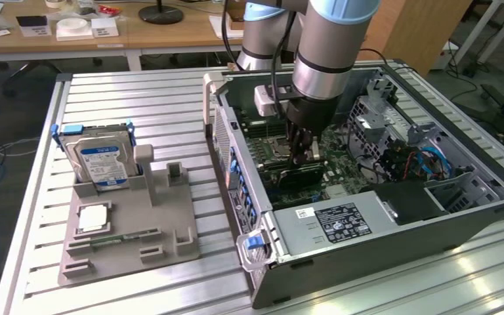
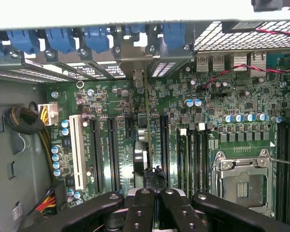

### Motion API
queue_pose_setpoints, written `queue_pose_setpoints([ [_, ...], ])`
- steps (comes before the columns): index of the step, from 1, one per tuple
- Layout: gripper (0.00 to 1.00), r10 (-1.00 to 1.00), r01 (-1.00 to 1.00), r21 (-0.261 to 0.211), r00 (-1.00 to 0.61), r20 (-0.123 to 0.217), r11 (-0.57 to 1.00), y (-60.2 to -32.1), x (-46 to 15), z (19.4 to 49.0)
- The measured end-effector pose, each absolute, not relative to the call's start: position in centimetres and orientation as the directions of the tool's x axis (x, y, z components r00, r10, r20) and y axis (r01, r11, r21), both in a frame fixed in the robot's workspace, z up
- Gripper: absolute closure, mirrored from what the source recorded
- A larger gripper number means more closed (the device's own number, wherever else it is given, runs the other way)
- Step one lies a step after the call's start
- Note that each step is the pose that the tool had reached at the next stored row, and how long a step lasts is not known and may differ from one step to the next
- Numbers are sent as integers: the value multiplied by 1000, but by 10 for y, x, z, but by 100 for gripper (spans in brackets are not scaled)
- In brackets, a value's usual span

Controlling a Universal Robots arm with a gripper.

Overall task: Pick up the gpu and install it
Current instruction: 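Press down on the gpu until it lock into place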

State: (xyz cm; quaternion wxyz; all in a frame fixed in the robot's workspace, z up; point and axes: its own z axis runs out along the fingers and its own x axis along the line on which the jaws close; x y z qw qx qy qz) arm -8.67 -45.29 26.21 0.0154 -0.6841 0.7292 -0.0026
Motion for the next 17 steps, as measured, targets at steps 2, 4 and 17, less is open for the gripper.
queue_pose_setpoints([
  [2, 89, -998, -998, -25, -64, -19, 64, -453, -87, 262],
  [4, 89, -998, -998, -25, -64, -19, 64, -453, -87, 262],
  [17, 89, -998, -998, -25, -64, -19, 64, -453, -87, 261],
])
